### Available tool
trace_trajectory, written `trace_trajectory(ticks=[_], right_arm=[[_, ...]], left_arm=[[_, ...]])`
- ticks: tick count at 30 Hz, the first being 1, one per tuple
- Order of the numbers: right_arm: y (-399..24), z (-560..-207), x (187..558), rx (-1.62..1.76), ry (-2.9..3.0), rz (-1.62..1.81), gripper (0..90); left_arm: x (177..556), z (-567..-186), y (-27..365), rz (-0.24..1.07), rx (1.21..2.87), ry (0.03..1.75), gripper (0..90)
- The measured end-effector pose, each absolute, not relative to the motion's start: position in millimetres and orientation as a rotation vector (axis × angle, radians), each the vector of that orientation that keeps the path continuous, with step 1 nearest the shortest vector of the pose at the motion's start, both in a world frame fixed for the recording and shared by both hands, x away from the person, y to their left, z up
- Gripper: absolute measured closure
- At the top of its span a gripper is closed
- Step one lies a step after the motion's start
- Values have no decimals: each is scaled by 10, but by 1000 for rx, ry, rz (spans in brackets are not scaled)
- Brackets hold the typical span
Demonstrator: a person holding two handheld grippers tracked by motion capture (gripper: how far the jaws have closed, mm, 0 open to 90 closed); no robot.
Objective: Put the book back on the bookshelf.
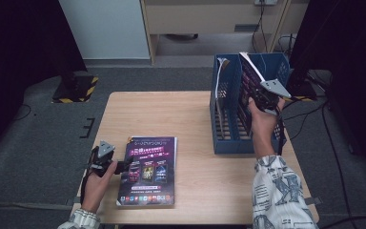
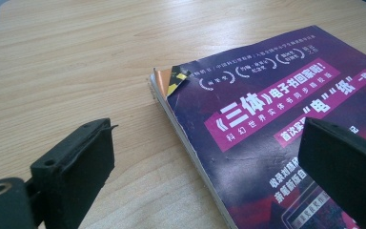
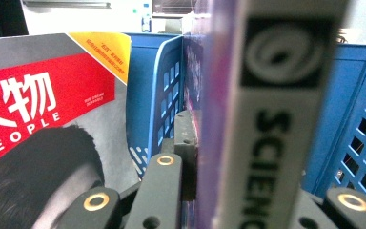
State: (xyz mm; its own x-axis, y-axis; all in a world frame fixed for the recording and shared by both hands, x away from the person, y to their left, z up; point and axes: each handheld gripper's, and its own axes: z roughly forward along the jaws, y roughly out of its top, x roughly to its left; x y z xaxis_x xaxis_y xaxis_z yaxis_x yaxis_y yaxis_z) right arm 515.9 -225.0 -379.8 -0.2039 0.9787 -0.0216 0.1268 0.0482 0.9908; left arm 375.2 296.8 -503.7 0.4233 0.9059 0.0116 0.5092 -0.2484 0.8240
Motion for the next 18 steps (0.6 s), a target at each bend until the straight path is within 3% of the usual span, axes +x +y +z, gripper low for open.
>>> trace_trajectory(ticks=[18], right_arm=[[-2269,-3998,5106,1172,1462,1230,826]], left_arm=[[3749,-5026,2976,651,1899,1201,46]])
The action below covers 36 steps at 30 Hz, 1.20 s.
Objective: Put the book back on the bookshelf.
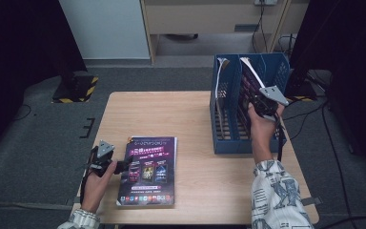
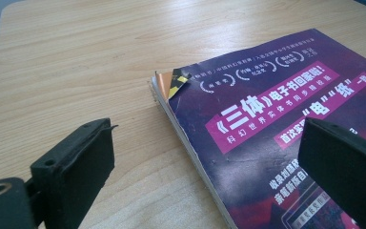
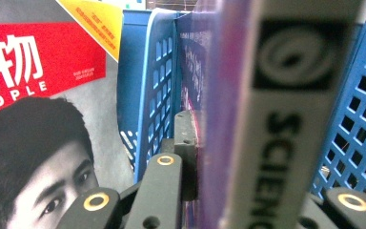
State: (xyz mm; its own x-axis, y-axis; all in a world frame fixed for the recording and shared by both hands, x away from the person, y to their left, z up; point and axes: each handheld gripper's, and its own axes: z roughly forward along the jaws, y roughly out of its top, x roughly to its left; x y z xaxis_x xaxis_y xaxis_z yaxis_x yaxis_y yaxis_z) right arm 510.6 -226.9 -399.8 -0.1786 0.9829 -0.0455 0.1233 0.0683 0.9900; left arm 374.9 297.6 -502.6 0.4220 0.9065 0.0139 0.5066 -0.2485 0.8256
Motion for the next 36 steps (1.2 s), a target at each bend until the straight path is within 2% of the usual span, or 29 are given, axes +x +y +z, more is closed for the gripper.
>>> trace_trajectory(ticks=[36], right_arm=[[-2149,-4138,5084,1141,1478,1211,820]], left_arm=[[3749,-5022,2960,649,1899,1190,46]])
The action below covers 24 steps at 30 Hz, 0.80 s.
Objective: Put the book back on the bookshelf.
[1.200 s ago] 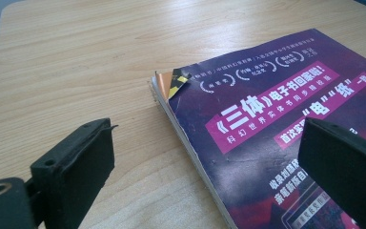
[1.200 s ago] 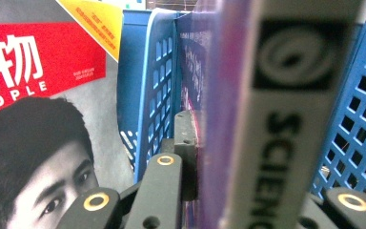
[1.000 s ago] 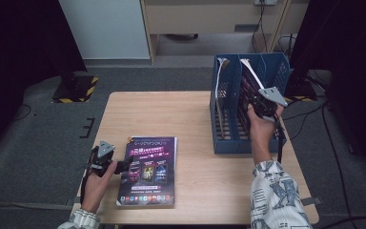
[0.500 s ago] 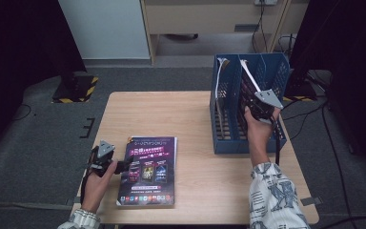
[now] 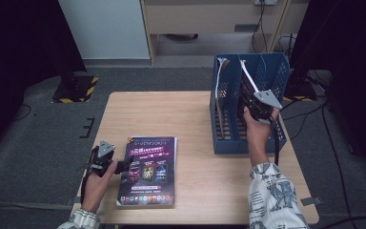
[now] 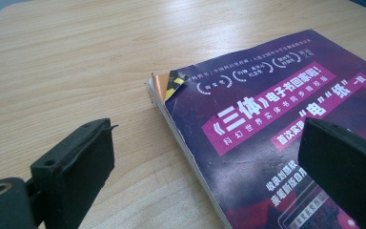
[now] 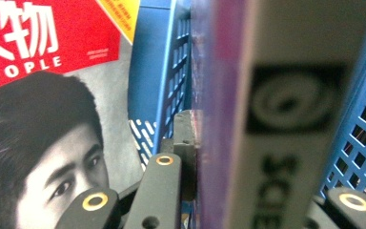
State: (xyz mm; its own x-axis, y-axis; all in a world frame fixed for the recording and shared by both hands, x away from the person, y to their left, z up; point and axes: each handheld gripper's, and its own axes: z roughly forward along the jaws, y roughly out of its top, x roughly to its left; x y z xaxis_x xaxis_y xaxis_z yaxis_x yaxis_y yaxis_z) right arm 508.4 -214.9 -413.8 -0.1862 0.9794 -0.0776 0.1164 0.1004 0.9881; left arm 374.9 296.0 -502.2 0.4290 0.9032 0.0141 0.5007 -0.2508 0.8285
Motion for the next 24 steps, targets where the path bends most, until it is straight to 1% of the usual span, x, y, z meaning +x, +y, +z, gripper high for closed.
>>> trace_trajectory(ticks=[7,11,13,16,19,20,24], right_arm=[[-2086,-4141,5051,1143,1493,1212,795],[-2059,-4141,5045,1142,1505,1213,760],[-2056,-4143,5045,1145,1505,1219,727],[-2067,-4145,5038,1155,1497,1225,650],[-2086,-4134,5033,1171,1489,1240,539],[-2093,-4129,5031,1175,1489,1245,487],[-2122,-4118,5020,1214,1512,1289,357]], left_arm=[[3749,-5021,2967,649,1893,1193,46],[3747,-5022,2966,650,1895,1195,46],[3744,-5019,2965,651,1894,1194,46],[3745,-5020,2967,652,1893,1195,46],[3747,-5021,2967,651,1896,1195,46],[3748,-5022,2966,651,1896,1194,46],[3747,-5019,2963,651,1898,1191,46]])
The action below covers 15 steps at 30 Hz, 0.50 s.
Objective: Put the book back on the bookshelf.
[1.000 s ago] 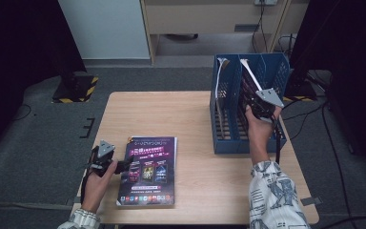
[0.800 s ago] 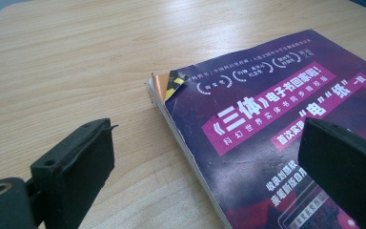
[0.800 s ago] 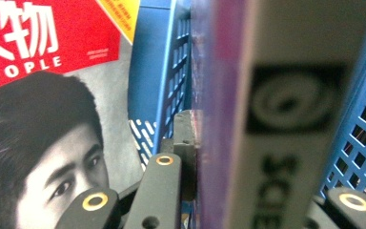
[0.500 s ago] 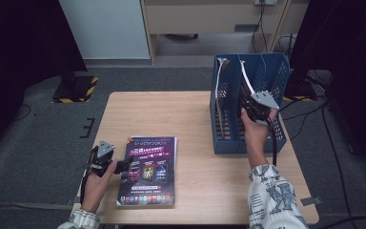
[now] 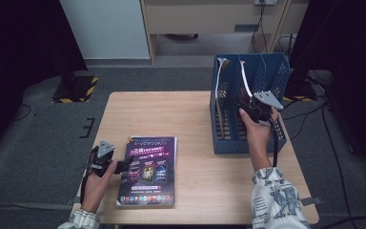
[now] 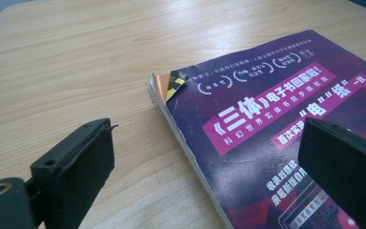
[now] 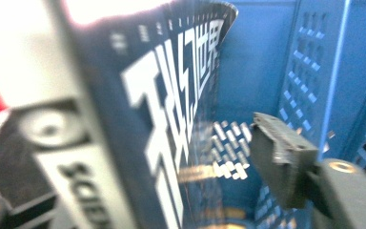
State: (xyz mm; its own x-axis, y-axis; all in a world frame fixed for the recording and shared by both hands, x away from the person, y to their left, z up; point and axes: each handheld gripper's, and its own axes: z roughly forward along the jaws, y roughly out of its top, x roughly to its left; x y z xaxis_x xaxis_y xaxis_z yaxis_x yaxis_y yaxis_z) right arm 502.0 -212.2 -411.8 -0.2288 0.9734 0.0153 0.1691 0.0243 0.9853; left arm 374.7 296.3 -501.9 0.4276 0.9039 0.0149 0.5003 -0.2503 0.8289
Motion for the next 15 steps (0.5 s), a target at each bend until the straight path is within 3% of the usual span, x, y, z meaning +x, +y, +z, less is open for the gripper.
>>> trace_trajectory(ticks=[6,15], right_arm=[[-2118,-4085,4952,1201,1587,1303,251],[-2121,-4100,4731,1207,1649,1299,163]], left_arm=[[3744,-5017,2962,652,1899,1194,46],[3742,-5020,2954,644,1899,1191,46]])
